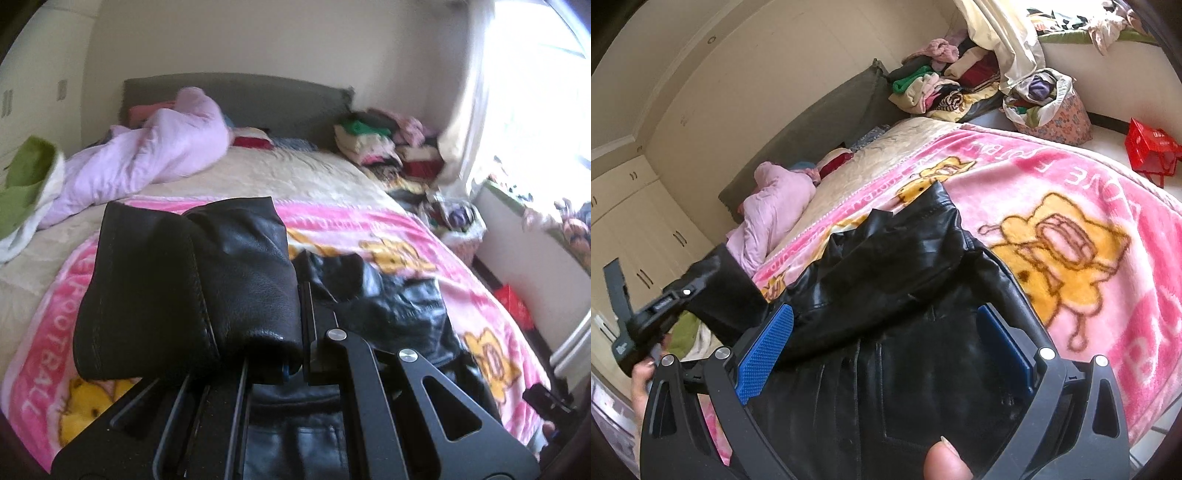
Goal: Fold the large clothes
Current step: 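Release the sleeve with the left gripper while the right gripper grasps the jacket edge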
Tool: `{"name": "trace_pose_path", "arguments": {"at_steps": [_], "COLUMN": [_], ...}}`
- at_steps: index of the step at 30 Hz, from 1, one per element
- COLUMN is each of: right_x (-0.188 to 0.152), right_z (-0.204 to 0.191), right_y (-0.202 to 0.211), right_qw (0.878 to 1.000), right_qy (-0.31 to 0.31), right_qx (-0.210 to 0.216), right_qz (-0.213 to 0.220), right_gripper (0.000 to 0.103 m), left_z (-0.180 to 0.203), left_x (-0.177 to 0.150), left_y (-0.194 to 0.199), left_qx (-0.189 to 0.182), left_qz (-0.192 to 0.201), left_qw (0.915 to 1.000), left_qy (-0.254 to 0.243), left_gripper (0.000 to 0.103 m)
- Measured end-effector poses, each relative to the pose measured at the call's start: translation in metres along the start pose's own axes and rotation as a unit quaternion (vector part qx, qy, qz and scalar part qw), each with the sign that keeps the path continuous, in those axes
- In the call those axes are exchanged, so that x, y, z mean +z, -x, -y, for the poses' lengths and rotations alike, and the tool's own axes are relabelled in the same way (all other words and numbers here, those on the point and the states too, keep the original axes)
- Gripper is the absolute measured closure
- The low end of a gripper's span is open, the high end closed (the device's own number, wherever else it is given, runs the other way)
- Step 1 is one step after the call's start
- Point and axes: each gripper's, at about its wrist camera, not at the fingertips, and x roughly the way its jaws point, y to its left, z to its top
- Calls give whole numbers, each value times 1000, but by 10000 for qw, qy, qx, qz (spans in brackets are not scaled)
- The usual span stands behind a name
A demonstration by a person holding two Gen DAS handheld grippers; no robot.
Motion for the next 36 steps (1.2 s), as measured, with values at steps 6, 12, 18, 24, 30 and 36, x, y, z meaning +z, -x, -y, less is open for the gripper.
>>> {"name": "trace_pose_path", "arguments": {"at_steps": [6,12,18,24,30,36], "right_x": [4,6,7,6,14,13], "right_z": [14,36,58,78,79,61], "right_y": [5,13,10,1,-1,-33], "right_qw": [9999,9990,9972,9935,9934,9958], "right_qy": [-100,-343,-566,-816,-794,-715], "right_qx": [-49,-235,-471,-792,-825,-437], "right_qz": [70,177,147,25,33,-356], "right_gripper": [4,4,4,4,4,4], "left_z": [60,118,131,140,121,86], "left_x": [-21,-62,-102,-115,-94,-61], "left_y": [-30,-63,-98,-78,-50,-37], "left_qx": [-512,-625,-1078,-1445,-1800,-1321], "left_qz": [-308,-712,-1435,-1264,-881,-394], "left_qw": [9953,9826,9691,9568,9615,9821], "left_qy": [-767,-1600,-1694,-2181,-1878,-1281], "left_gripper": [103,101,73,32,19,9]}}
